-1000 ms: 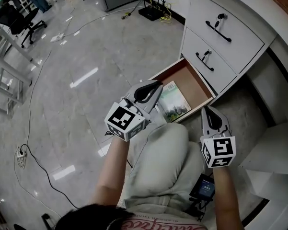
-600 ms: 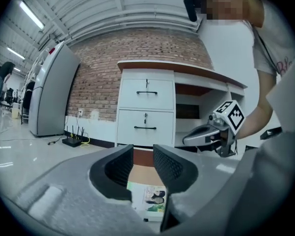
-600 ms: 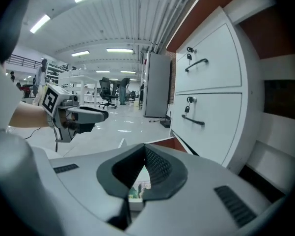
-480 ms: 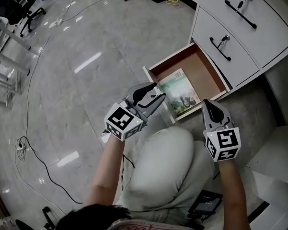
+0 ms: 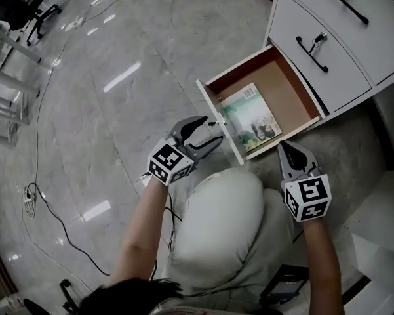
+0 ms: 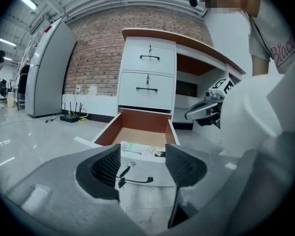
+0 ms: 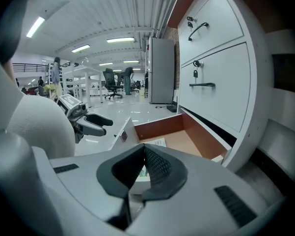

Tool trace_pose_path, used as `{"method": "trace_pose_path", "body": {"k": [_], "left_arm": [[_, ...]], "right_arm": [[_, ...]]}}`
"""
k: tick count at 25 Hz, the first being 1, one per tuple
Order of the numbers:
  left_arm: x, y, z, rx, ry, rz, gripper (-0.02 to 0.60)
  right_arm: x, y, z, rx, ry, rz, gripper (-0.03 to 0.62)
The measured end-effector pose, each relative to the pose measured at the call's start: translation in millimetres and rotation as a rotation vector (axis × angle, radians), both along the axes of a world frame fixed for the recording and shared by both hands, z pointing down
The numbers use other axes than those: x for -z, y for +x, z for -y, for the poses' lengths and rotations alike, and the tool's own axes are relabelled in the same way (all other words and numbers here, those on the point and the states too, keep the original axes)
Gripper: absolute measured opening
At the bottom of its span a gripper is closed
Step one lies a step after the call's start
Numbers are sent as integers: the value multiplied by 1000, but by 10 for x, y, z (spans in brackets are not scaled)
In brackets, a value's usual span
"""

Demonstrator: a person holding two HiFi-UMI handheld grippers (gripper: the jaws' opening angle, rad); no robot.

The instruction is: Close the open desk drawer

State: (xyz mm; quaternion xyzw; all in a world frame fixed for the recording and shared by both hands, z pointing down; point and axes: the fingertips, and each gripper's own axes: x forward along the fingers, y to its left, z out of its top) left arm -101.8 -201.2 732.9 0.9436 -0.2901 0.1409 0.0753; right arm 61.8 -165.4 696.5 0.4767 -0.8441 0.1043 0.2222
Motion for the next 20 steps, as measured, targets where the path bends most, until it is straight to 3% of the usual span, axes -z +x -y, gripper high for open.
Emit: {"method": "trace_pose_path", "body": {"k": [5, 11, 20], "left_arm": [[-281, -21, 102, -19, -7, -2, 278], [-715, 29, 196, -105, -3, 82, 278], [-745, 162, 319, -182, -8, 81, 281]], "right_arm": [[-77, -148, 62, 43, -7, -6, 11], [-299, -242, -49, 96, -42, -53, 12], [-445, -299, 15, 122, -60, -88, 11]]}}
